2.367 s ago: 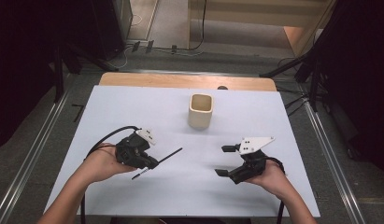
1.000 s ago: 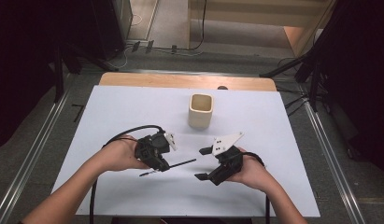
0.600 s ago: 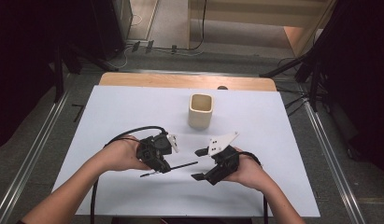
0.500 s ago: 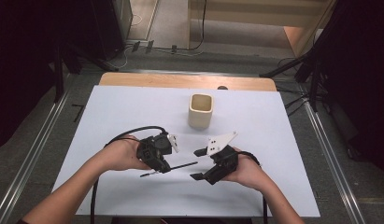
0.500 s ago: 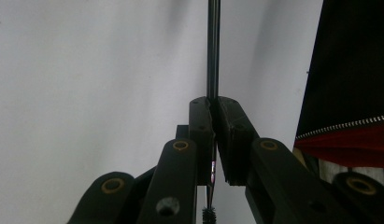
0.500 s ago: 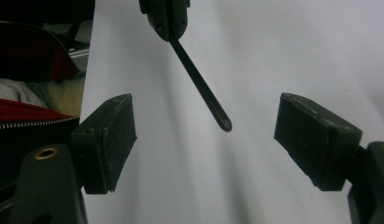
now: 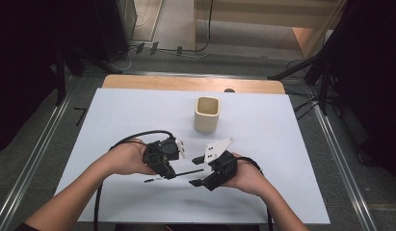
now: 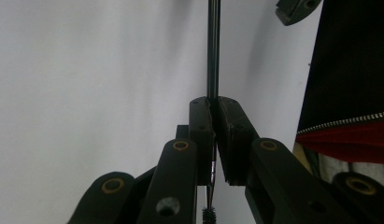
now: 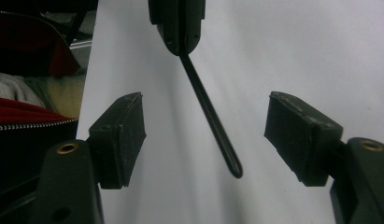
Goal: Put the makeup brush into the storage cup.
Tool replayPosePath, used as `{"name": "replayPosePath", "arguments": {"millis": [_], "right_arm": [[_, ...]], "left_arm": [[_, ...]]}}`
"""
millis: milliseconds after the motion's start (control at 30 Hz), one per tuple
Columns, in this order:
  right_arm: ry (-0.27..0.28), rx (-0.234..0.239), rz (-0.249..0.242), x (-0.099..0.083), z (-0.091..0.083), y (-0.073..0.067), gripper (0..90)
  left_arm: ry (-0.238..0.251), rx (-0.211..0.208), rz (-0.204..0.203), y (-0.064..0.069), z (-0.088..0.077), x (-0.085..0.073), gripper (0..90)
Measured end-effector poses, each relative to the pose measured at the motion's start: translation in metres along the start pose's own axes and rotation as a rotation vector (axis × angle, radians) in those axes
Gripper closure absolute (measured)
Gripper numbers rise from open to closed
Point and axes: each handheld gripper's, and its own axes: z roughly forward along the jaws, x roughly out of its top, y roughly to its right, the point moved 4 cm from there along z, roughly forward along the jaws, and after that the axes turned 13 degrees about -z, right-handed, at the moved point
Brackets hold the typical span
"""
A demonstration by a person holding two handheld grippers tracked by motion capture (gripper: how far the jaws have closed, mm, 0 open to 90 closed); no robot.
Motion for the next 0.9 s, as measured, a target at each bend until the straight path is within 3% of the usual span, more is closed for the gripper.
{"name": "replayPosePath", "arguments": {"millis": [100,200,267,467,500,567,667,867,900], "right_arm": [[-0.005,-0.001,0.007,-0.001,0.001,0.002,37.2],[-0.019,0.007,-0.001,-0.002,0.005,0.001,45.7],[-0.027,0.018,-0.014,-0.003,0.008,0.001,49.7],[-0.034,0.067,0.007,-0.003,0.011,-0.001,65.1],[-0.033,0.078,0.012,-0.003,0.012,-0.002,67.5],[-0.028,0.093,0.004,-0.003,0.014,-0.003,71.4],[-0.029,0.11,-0.026,-0.001,0.015,-0.006,81.0],[-0.042,0.144,-0.043,-0.002,0.014,-0.009,85.8],[-0.041,0.146,-0.046,-0.003,0.014,-0.009,85.8]], "left_arm": [[-0.029,-0.026,0.01,0.001,0.003,0.003,85.0],[-0.05,-0.026,0.027,0.0,0.008,0.008,85.0],[-0.043,-0.031,0.027,0.001,0.009,0.011,85.0],[-0.049,-0.023,0.062,0.006,0.006,0.014,85.0],[-0.054,-0.038,0.054,0.007,0.006,0.015,85.0],[-0.045,-0.019,0.08,0.009,0.007,0.016,85.0],[-0.054,-0.042,0.09,0.012,0.008,0.018,85.0],[-0.043,-0.064,0.098,0.012,0.007,0.018,83.9],[-0.02,-0.06,0.09,0.011,0.006,0.019,83.3]]}}
